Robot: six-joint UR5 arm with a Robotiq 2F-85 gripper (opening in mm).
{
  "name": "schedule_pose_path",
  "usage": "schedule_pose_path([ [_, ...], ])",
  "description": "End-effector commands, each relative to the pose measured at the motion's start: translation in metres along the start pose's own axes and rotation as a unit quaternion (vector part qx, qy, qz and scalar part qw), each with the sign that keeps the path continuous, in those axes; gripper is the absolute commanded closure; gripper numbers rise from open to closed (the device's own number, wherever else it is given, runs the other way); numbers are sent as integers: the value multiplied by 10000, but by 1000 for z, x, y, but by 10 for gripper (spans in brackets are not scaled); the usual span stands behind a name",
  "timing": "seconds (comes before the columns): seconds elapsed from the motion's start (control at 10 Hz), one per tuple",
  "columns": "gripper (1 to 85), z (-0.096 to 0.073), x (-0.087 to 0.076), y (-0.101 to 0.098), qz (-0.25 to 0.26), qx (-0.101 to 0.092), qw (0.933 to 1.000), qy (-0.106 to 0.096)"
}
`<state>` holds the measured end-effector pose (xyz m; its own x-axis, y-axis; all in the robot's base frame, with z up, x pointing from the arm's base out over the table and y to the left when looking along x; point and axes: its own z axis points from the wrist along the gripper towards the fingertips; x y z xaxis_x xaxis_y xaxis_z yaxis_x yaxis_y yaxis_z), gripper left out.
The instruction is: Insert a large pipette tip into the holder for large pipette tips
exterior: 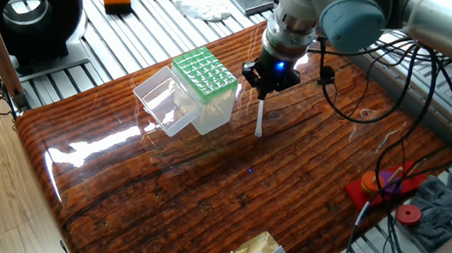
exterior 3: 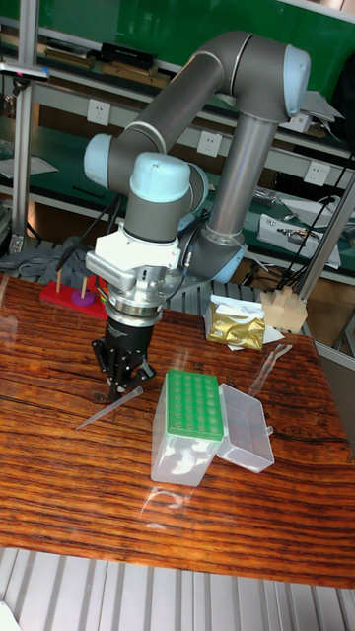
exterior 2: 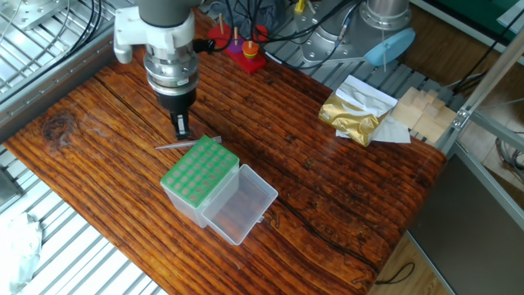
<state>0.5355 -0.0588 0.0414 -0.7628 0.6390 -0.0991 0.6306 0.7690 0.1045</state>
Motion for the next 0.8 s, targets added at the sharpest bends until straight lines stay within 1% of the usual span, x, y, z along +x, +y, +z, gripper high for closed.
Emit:
schedule_pose_path([
  [0.0, 847, 1, 12, 12, 74, -132, 9999, 21],
  [0.1, 847, 2, 14, 13, 71, -119, 9999, 1],
  [0.2, 847, 5, 13, 10, 63, -98, 9999, -57],
  [0.5, 847, 6, 14, 5, 84, -276, 9996, -68],
  [0.7, 847, 5, 15, 2, 79, -228, 9997, -58],
])
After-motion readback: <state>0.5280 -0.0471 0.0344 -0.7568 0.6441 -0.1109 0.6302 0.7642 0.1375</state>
